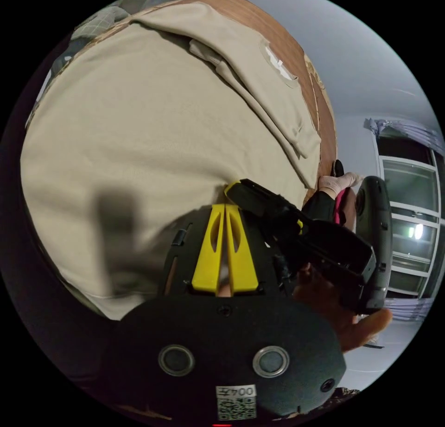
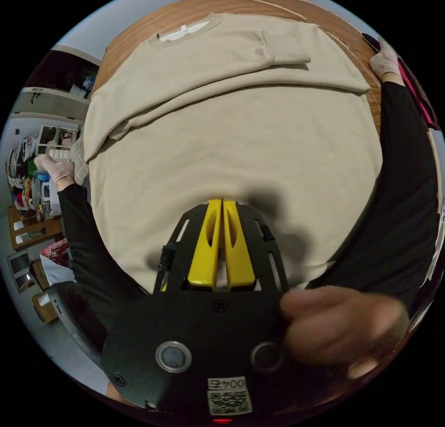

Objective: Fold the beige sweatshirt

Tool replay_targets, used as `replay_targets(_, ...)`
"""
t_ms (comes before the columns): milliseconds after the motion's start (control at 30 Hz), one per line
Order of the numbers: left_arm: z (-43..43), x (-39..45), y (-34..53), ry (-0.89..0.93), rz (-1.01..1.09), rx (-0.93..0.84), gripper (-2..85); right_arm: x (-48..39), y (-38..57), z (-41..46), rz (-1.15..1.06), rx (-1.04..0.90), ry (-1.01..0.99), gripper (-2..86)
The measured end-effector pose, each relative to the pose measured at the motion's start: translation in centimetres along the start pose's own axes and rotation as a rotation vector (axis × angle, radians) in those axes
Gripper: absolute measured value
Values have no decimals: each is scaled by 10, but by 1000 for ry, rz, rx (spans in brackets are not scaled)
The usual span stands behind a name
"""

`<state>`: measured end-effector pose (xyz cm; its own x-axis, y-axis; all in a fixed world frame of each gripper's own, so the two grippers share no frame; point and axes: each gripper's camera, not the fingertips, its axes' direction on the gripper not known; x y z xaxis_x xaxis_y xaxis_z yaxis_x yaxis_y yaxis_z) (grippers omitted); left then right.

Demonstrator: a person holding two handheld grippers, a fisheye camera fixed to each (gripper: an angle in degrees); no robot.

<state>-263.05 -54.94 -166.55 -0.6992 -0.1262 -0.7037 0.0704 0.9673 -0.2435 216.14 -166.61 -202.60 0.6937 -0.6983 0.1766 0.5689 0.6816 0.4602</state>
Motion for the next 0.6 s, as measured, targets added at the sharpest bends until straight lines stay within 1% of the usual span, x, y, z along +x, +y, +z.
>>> replay_targets(67,5,-6,-4,64,-21,-38,2,9,-2,-2,52,-3,-42,-7)
replay_targets(267,17,-1,7,68,22,-29,2,43,12,4,120,32,-228,-7)
replay_targets(333,19,-2,9,73,17,-32,2,42,13,6,120,29,-228,-8)
replay_targets(467,25,-11,12,126,-9,-46,2,27,16,11,107,31,-164,-8)
replay_targets(600,33,-15,20,159,-1,-48,2,23,25,19,113,52,-160,-7)
